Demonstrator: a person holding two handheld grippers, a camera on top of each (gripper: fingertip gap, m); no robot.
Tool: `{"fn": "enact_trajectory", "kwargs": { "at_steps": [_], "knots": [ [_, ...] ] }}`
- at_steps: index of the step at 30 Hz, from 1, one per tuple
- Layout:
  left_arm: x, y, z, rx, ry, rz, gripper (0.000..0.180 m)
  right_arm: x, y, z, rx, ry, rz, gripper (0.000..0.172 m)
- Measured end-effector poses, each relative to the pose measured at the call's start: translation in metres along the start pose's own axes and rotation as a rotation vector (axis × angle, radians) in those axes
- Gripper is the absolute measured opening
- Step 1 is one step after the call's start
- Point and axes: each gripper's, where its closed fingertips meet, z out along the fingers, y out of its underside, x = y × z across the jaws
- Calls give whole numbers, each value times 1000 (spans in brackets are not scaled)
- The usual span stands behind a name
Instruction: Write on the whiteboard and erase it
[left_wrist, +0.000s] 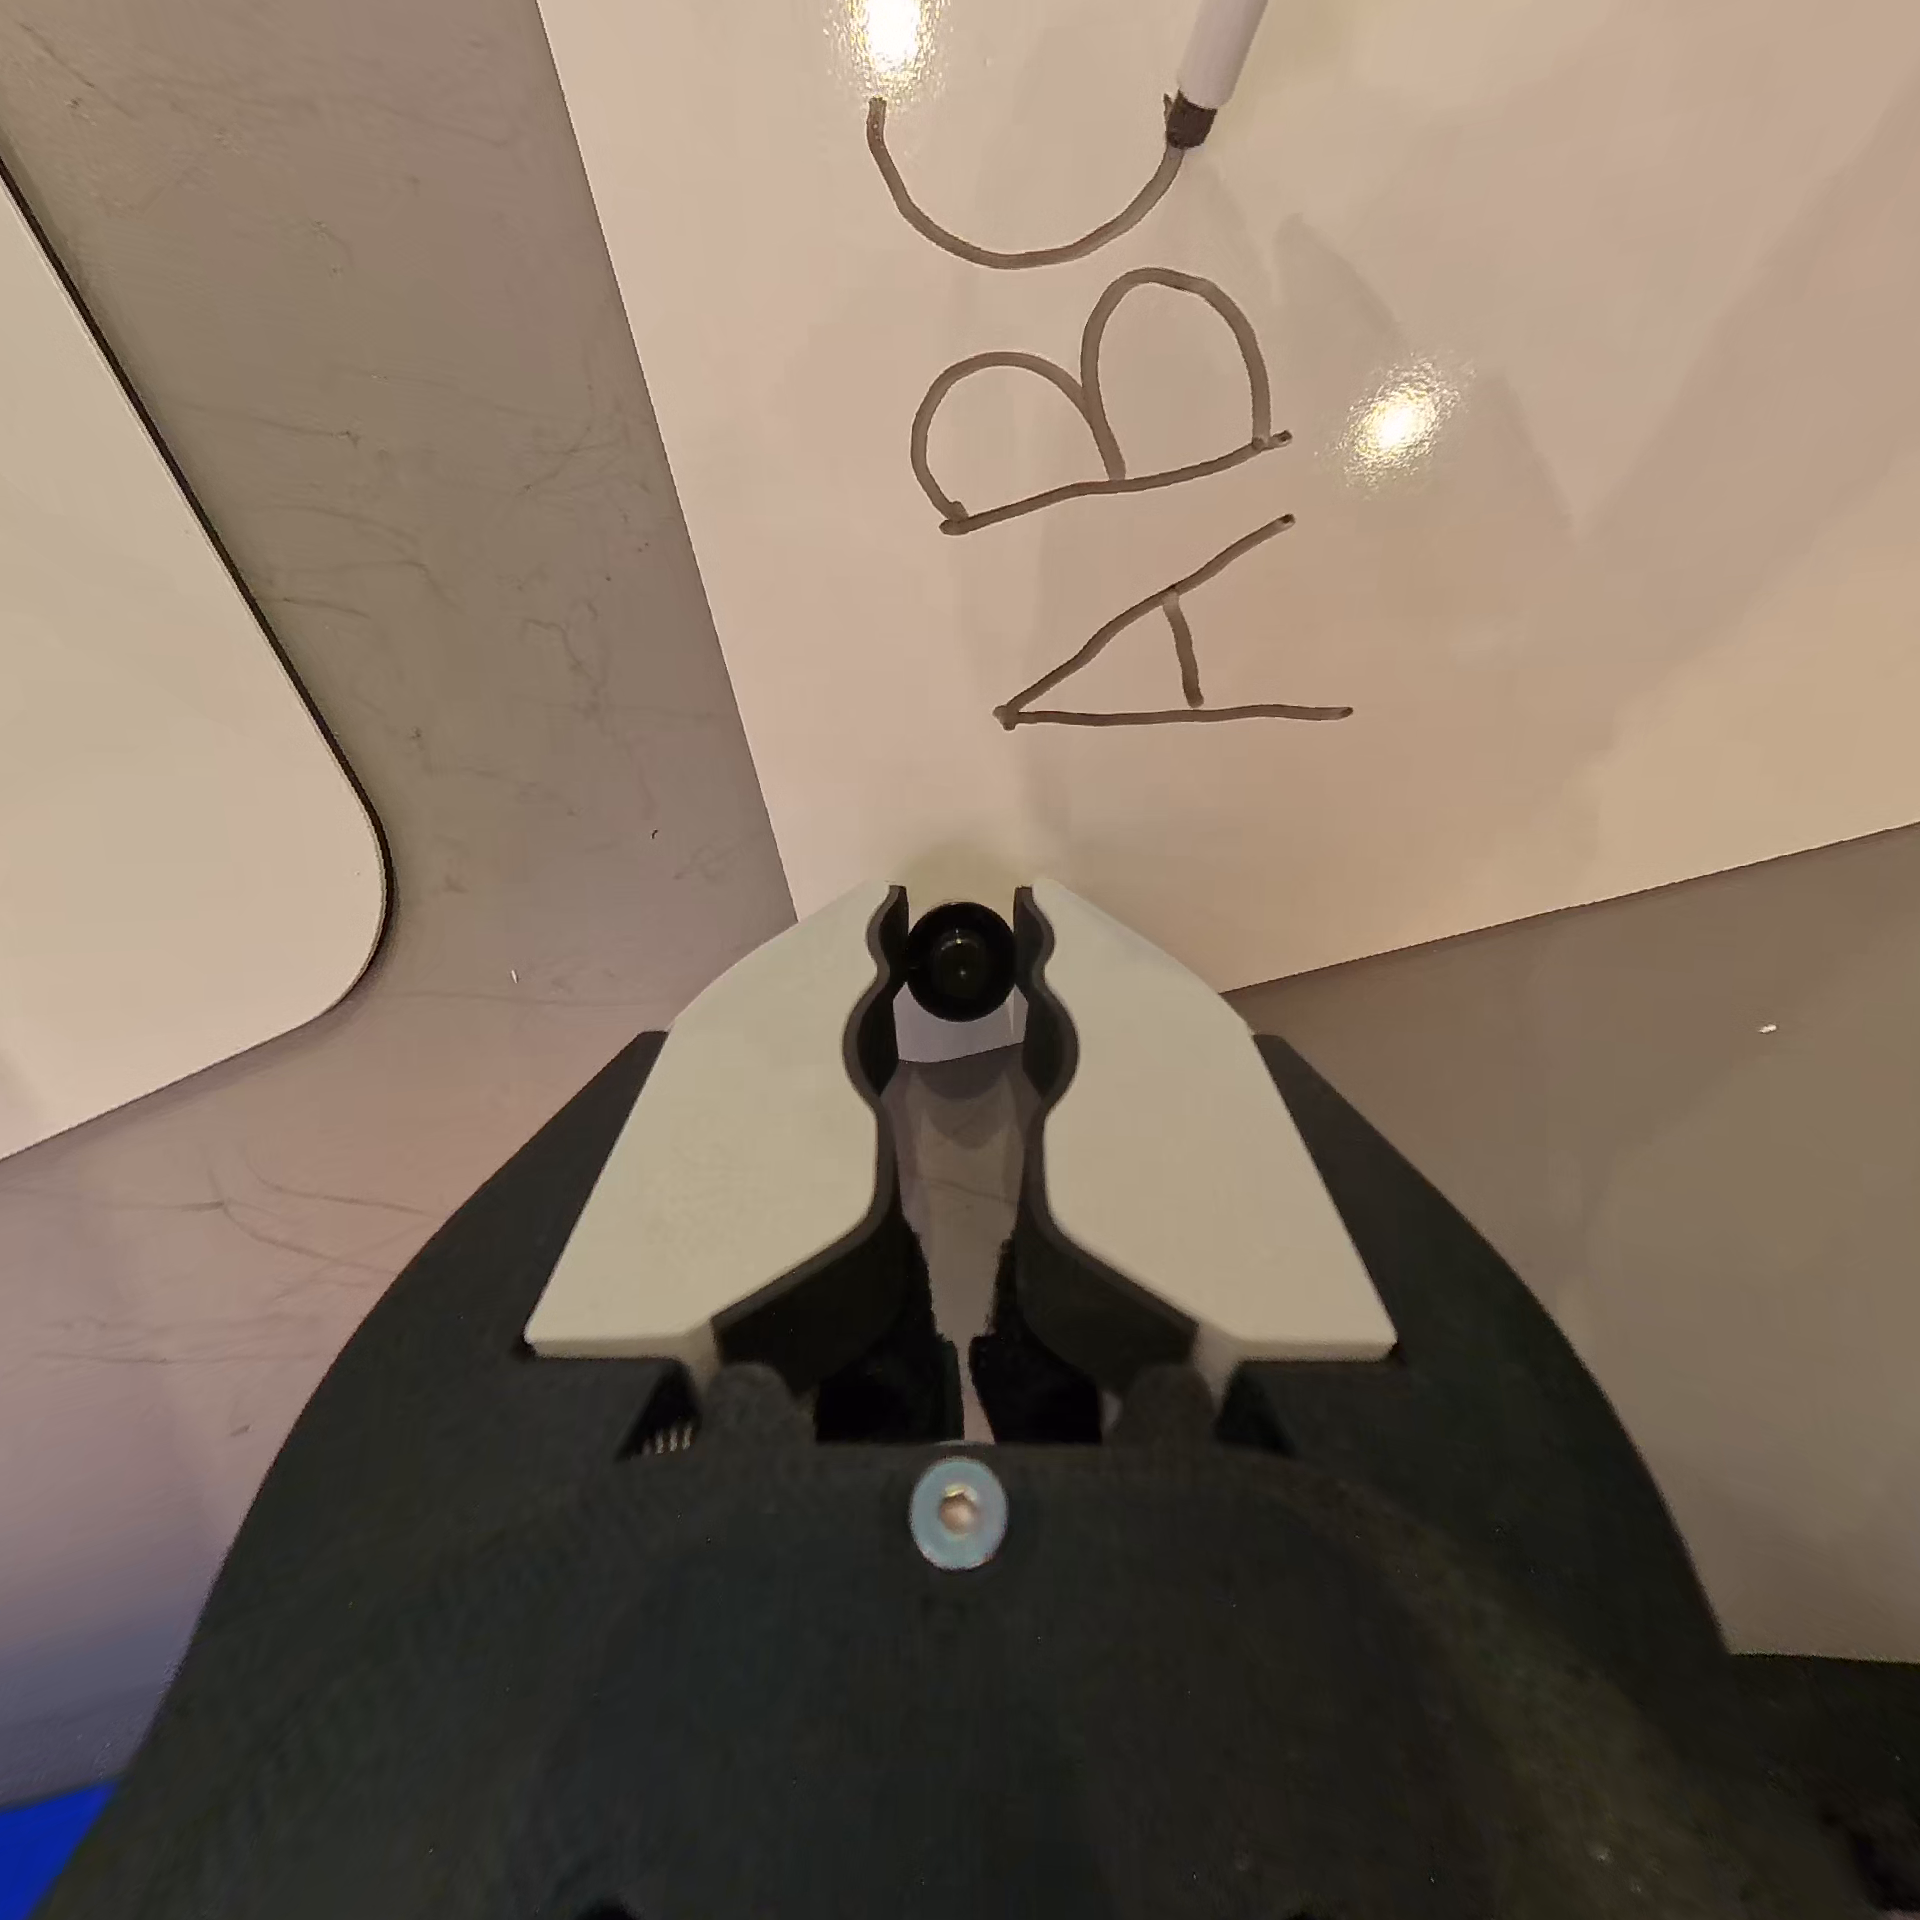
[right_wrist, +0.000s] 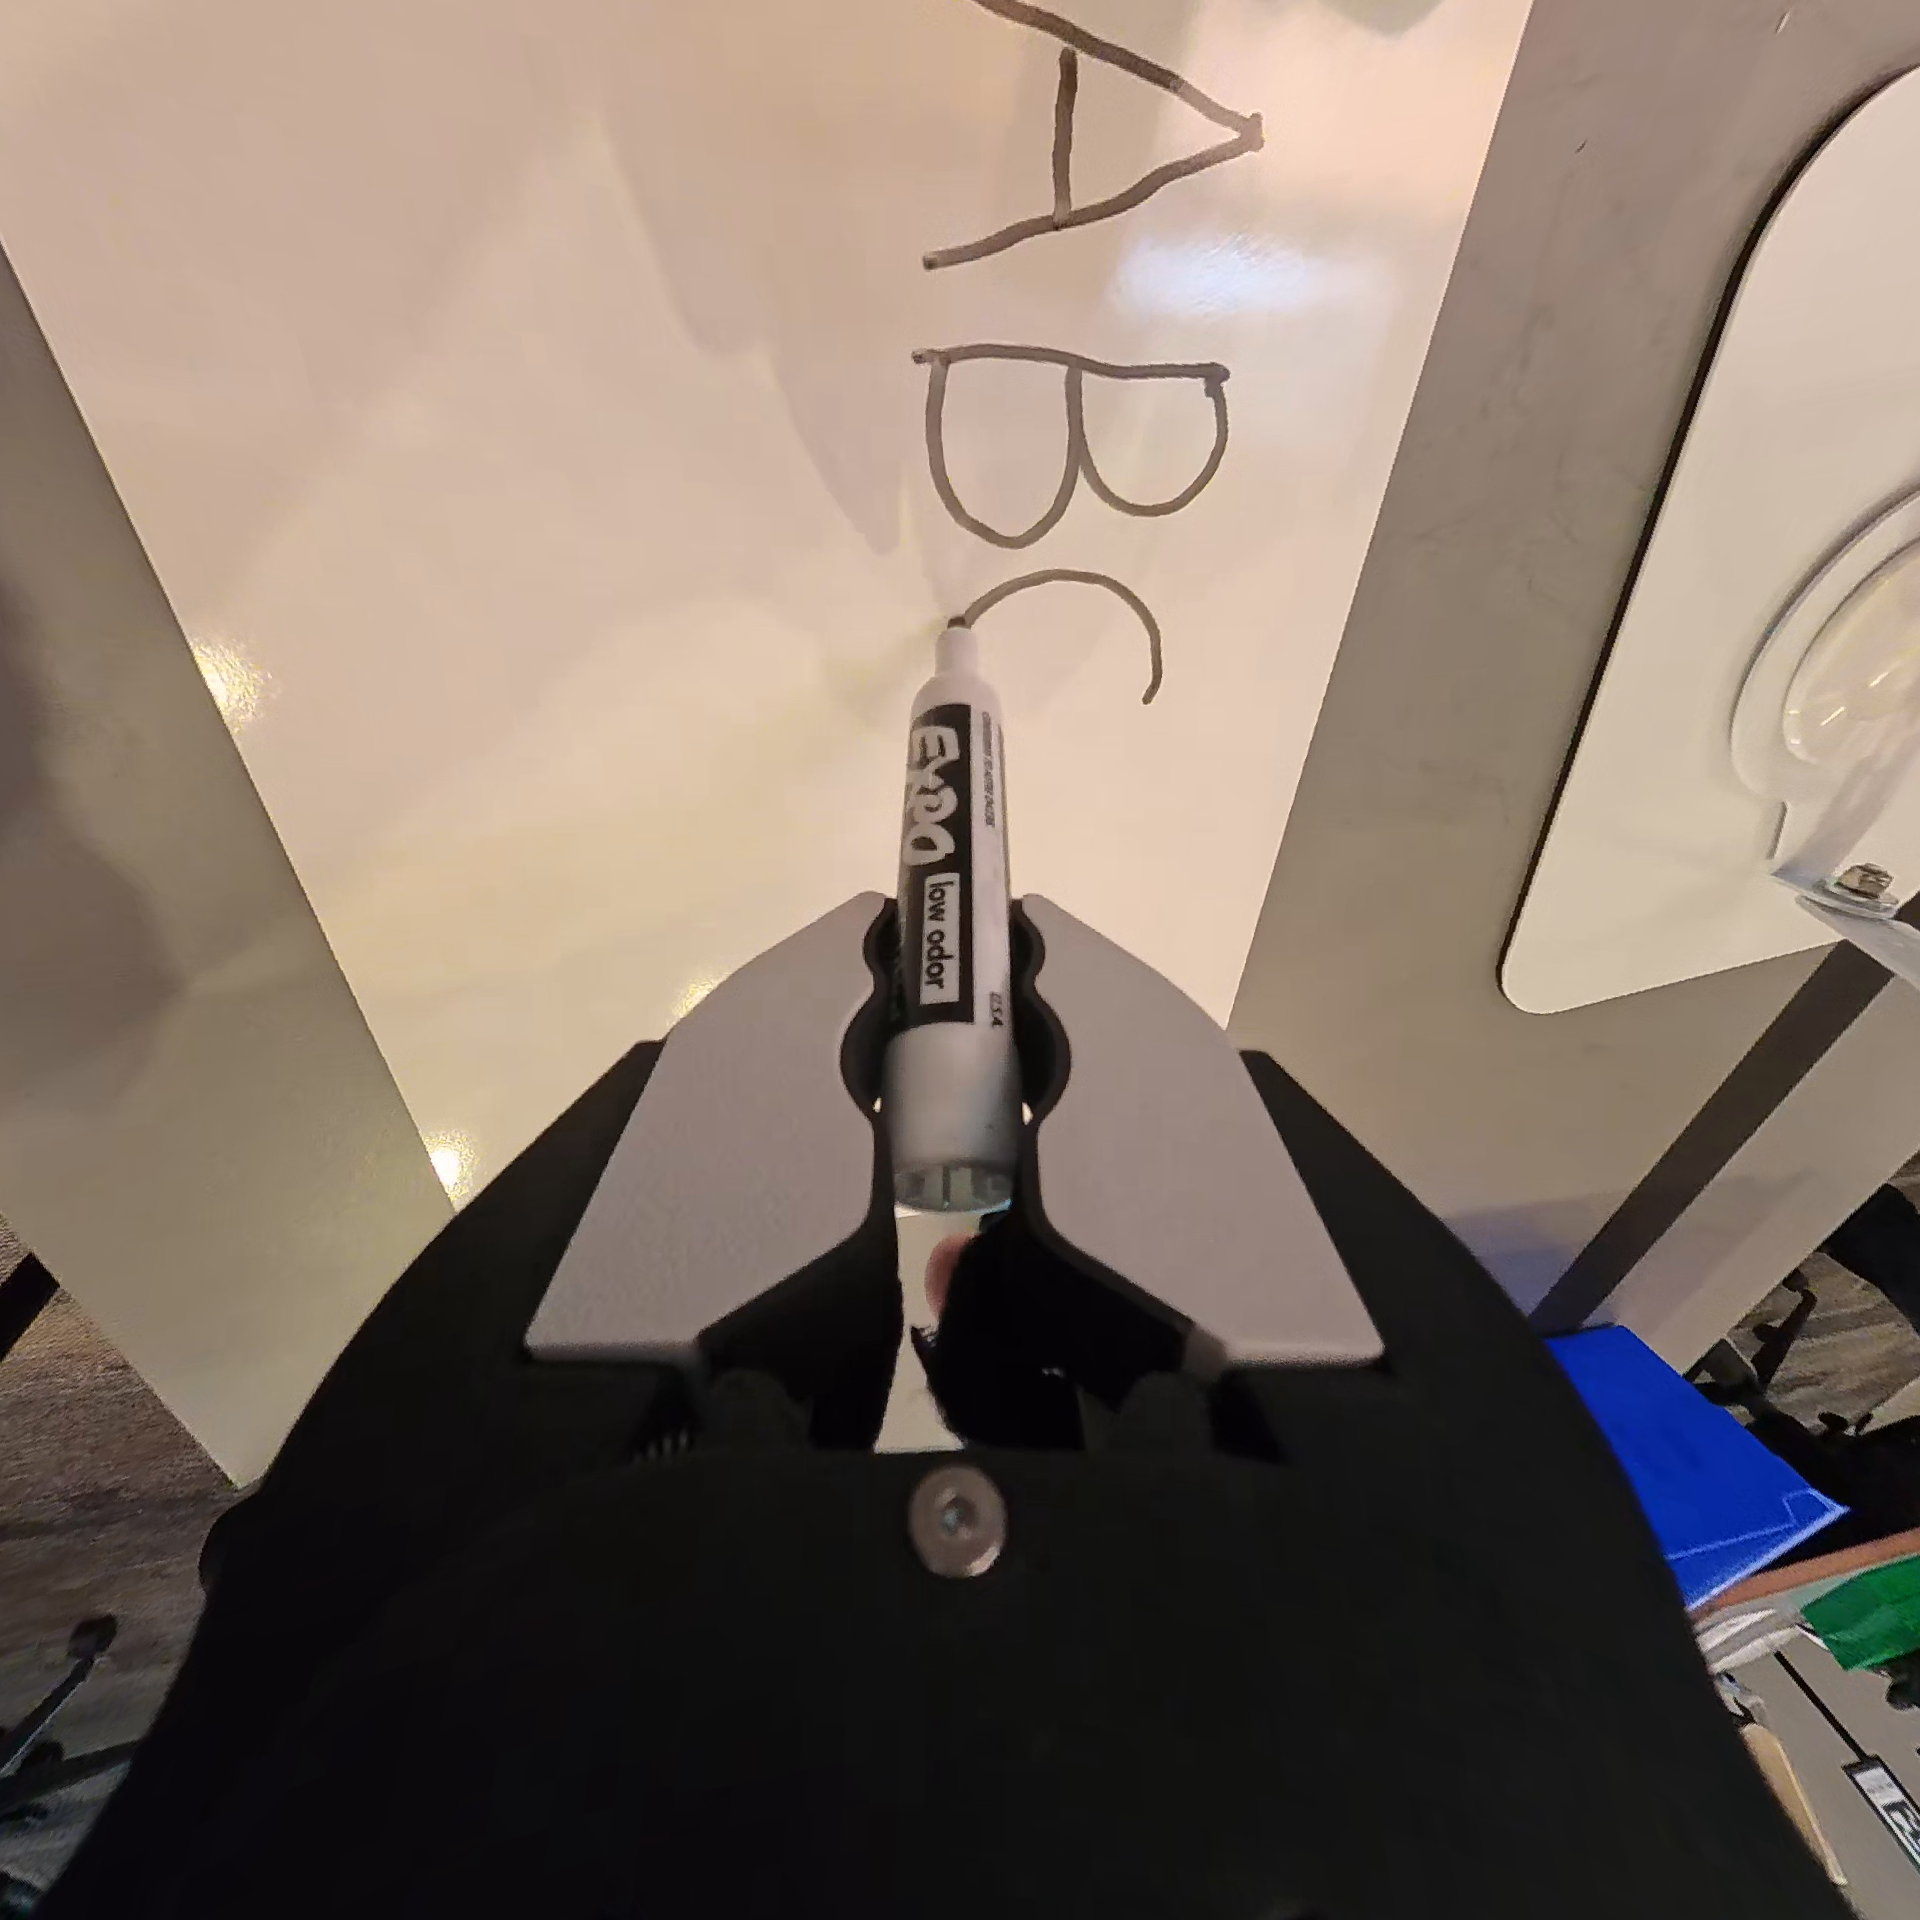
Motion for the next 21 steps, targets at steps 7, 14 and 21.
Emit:
{"fn": "enact_trajectory", "kwargs": {
  "at_steps": [7,14,21],
  "knots": [
    [0,0,0,1,1,0,20,1,1,0,-7,3,1,20],
    [0,-1,0,1,1,1,20,-2,3,0,-23,-7,-4,21],
    [1,-1,0,1,1,1,20,-5,15,1,-53,-14,10,21]
  ]
}}
